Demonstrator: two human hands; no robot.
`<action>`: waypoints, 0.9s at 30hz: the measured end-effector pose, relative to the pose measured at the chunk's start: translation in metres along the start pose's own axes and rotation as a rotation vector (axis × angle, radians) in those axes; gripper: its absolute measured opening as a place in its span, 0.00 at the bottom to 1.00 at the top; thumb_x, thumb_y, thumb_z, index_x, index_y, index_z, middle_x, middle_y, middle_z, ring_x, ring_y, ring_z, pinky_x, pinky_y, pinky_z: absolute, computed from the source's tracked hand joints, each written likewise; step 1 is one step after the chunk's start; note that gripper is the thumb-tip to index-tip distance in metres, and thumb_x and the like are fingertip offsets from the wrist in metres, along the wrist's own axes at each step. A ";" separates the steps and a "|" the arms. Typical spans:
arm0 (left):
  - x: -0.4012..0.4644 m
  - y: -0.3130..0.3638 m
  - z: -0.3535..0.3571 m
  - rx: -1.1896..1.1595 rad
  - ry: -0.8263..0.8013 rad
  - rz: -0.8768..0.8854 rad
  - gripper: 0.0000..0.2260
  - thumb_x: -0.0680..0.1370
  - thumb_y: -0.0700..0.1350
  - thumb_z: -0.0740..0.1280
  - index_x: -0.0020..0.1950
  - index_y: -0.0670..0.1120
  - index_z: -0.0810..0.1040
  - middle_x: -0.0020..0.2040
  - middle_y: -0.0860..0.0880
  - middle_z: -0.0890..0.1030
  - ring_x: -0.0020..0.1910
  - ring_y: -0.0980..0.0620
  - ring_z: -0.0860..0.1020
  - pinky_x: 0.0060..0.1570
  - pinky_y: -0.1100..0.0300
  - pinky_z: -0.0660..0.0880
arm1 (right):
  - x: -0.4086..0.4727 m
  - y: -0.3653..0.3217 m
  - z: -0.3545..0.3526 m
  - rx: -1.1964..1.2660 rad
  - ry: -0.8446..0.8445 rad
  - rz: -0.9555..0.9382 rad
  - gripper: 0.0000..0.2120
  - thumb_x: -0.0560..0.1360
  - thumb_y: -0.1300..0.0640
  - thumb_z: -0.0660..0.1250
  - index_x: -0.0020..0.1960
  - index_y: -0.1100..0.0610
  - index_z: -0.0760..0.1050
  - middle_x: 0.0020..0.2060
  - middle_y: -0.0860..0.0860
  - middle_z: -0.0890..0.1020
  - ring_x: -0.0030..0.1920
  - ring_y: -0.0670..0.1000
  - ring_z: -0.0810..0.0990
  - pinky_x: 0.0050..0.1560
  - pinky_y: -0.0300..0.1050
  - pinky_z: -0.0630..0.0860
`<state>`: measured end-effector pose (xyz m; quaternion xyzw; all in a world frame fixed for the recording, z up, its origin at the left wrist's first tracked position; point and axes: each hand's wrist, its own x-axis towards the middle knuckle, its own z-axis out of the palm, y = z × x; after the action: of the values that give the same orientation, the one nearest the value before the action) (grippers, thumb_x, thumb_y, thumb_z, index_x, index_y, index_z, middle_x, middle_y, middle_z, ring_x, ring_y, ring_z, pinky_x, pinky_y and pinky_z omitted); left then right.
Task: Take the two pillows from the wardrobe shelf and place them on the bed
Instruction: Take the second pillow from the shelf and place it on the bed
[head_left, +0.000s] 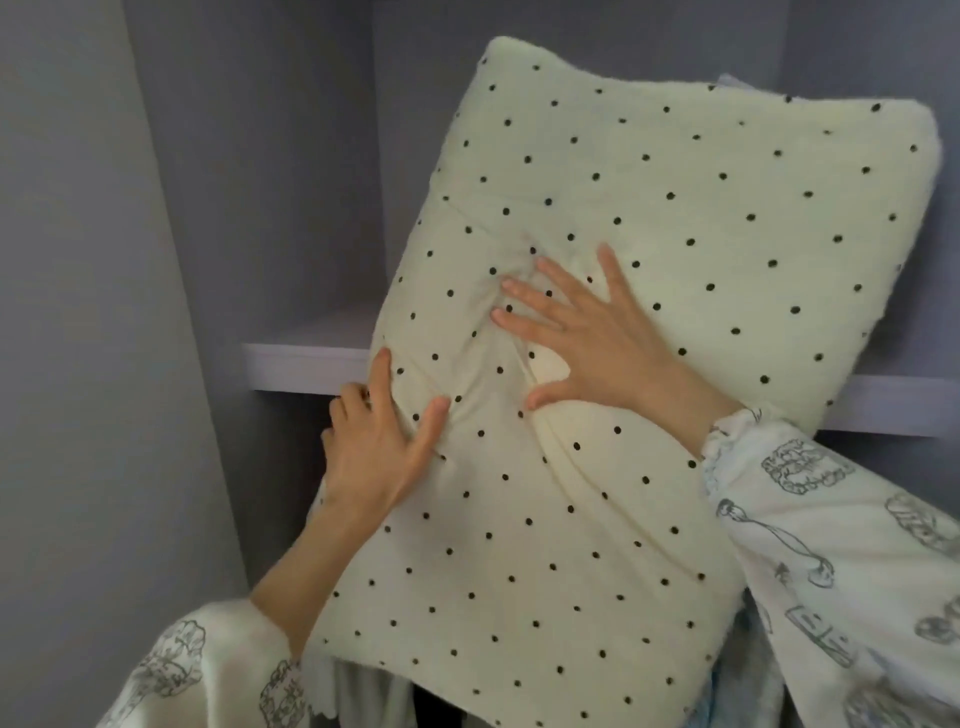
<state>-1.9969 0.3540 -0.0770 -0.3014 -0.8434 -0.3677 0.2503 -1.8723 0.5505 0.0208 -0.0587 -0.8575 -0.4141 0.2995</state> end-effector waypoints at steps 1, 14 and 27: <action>-0.005 -0.004 0.000 -0.001 -0.023 0.010 0.35 0.70 0.71 0.50 0.73 0.55 0.48 0.61 0.40 0.68 0.59 0.41 0.66 0.54 0.43 0.69 | 0.006 -0.004 -0.003 0.020 0.009 0.069 0.48 0.62 0.24 0.53 0.73 0.42 0.37 0.75 0.45 0.43 0.75 0.56 0.42 0.65 0.71 0.36; 0.047 0.060 0.003 0.096 0.144 0.398 0.25 0.79 0.56 0.50 0.75 0.59 0.48 0.77 0.47 0.47 0.75 0.40 0.45 0.66 0.30 0.54 | -0.003 0.000 -0.006 0.171 -0.016 0.266 0.45 0.65 0.26 0.56 0.75 0.42 0.43 0.76 0.47 0.47 0.75 0.53 0.42 0.69 0.68 0.37; 0.053 0.039 0.015 0.115 0.159 0.326 0.25 0.78 0.58 0.51 0.74 0.61 0.48 0.77 0.45 0.47 0.73 0.35 0.50 0.59 0.28 0.63 | -0.137 -0.018 0.008 0.393 0.116 0.832 0.28 0.77 0.38 0.50 0.74 0.46 0.53 0.76 0.50 0.47 0.75 0.54 0.42 0.69 0.67 0.47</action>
<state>-2.0094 0.4044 -0.0336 -0.3892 -0.7805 -0.2961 0.3893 -1.7713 0.5649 -0.0722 -0.3166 -0.8051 -0.0908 0.4933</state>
